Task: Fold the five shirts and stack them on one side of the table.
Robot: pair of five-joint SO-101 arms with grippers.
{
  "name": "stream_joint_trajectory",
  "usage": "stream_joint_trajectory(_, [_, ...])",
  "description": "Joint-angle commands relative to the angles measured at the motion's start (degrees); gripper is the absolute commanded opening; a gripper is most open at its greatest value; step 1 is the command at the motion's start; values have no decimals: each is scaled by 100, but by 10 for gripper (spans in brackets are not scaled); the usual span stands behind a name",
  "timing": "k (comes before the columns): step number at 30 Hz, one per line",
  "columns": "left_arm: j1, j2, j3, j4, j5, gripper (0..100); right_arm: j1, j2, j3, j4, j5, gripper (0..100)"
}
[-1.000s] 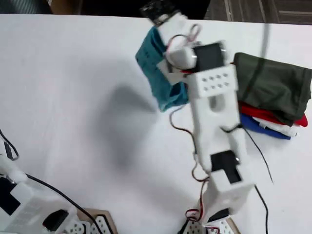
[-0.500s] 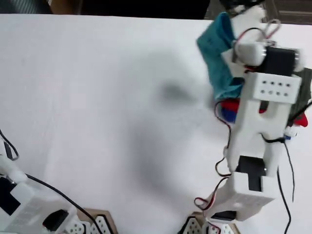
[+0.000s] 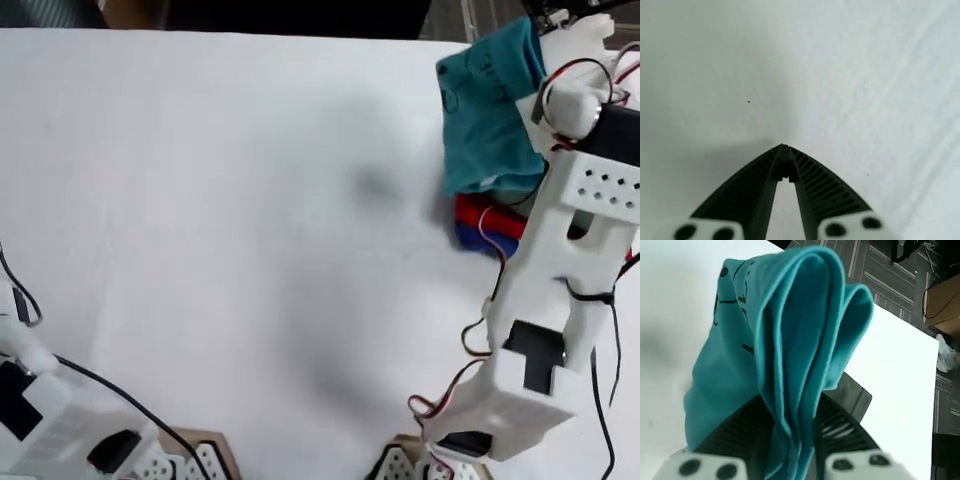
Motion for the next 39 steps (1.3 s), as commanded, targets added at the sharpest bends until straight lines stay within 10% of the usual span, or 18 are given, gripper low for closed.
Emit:
stream_joint_trajectory(1, [35,-299,-57,-79,35,26,242,268,-88,-171,70,22])
stream_joint_trajectory(39, [70,-299,-31,-79,35,26,1534,2396,-88,-1455,703,23])
